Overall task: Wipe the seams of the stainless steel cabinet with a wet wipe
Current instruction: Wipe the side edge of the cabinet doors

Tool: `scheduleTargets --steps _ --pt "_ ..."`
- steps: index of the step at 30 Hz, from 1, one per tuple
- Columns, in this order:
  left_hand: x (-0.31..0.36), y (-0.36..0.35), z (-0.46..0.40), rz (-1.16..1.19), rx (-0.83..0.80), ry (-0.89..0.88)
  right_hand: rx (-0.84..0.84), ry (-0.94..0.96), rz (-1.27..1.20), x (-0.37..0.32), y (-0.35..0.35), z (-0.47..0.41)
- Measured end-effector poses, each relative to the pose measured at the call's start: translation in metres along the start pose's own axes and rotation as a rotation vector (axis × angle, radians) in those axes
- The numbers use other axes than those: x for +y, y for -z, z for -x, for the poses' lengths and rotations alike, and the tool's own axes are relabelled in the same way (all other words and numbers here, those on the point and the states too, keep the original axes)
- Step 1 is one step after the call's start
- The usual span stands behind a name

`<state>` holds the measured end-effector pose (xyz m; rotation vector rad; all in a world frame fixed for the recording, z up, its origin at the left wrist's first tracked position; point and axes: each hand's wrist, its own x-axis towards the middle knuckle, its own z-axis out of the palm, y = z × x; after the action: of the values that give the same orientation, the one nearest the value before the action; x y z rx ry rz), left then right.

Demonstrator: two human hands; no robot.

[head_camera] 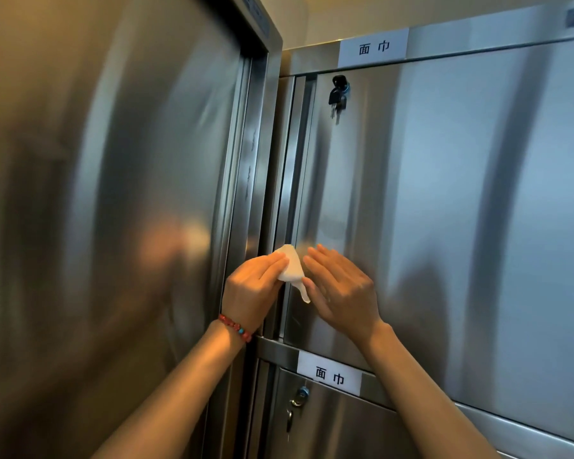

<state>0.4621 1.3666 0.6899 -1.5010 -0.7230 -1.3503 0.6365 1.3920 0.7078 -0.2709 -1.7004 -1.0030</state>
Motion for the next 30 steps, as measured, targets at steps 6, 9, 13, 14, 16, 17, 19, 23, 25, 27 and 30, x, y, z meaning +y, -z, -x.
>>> scheduleTargets --steps 6,9,13,14,16,17,19,23,25,27,30 --pt "-0.013 -0.009 -0.009 -0.011 0.003 0.015 0.0 -0.033 0.125 0.011 -0.011 -0.021" --pt "-0.016 -0.013 -0.016 0.003 0.003 0.029 -0.032 -0.06 0.196 0.019 -0.018 -0.028" --pt "-0.02 -0.016 -0.024 -0.002 0.027 0.026 -0.138 -0.068 0.288 0.028 -0.027 -0.029" --pt "-0.021 -0.016 -0.025 -0.003 0.035 0.022 -0.155 -0.07 0.31 0.029 -0.029 -0.029" --pt "-0.023 -0.017 -0.029 -0.006 0.046 0.014 -0.178 -0.068 0.346 0.031 -0.034 -0.03" --pt "-0.024 -0.017 -0.031 -0.006 0.049 0.01 -0.188 -0.064 0.36 0.032 -0.036 -0.031" --pt "-0.026 -0.019 -0.034 -0.007 0.061 0.002 -0.197 -0.05 0.379 0.033 -0.04 -0.034" --pt "-0.028 -0.022 -0.042 0.003 0.058 0.0 -0.205 -0.038 0.405 0.038 -0.045 -0.041" --pt "-0.028 -0.023 -0.046 0.007 0.043 0.002 -0.221 -0.049 0.417 0.043 -0.045 -0.043" --pt "-0.029 -0.024 -0.051 0.003 0.029 0.002 -0.224 -0.045 0.42 0.048 -0.044 -0.044" --pt "-0.029 -0.029 -0.058 -0.006 0.028 -0.007 -0.222 -0.014 0.422 0.051 -0.043 -0.043"
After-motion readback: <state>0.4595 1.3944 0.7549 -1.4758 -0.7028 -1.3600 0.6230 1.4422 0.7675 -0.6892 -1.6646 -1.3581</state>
